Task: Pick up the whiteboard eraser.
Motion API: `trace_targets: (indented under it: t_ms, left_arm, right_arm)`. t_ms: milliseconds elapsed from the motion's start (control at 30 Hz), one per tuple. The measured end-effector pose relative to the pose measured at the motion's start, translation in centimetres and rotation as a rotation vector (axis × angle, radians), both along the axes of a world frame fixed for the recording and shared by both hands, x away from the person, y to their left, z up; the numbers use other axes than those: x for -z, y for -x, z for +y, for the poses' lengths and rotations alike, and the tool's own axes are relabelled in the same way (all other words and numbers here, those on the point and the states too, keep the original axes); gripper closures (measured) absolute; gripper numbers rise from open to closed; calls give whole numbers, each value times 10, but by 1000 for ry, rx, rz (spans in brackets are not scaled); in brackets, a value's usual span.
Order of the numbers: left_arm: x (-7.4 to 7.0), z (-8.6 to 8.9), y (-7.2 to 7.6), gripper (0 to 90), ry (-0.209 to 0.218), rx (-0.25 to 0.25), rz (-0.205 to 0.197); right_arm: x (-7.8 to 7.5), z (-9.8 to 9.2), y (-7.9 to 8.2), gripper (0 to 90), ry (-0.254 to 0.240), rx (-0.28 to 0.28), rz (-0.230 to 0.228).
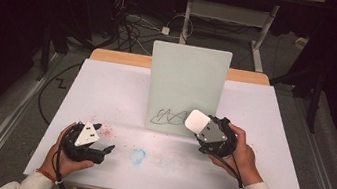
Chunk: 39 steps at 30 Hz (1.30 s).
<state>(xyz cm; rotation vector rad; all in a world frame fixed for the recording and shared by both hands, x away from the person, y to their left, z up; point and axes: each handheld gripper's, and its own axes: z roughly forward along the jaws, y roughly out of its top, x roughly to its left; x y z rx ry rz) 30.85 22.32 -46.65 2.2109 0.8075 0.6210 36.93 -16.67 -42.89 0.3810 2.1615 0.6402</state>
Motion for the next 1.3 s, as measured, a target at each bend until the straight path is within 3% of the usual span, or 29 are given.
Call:
trace_targets:
  t_ms: [233,333,667,700,900,1100,1300]
  left_arm:
    - [1,-1,-1,182,-5,9,8]
    - [1,-1,-1,183,-7,10,7]
    - [2,-3,-3,183,-26,8,3]
    - [2,-3,-3,183,-25,9,3]
    - [2,-3,-2,183,-34,15,4]
    - [3,-3,-1,183,-32,6,16]
    - [2,-1,-1,183,-27,-1,14]
  right_arm:
    - [12,12,-14,302,7,25,-15]
    - [16,22,-13,302,36,4,-40]
    - [28,57,-11,307,65,-37,-68]
    - [31,67,-10,307,93,-55,-76]
    - [40,90,-7,308,144,-76,-120]
    - [43,90,-6,308,154,-70,-136]
    - [42,66,-5,307,158,-29,-135]
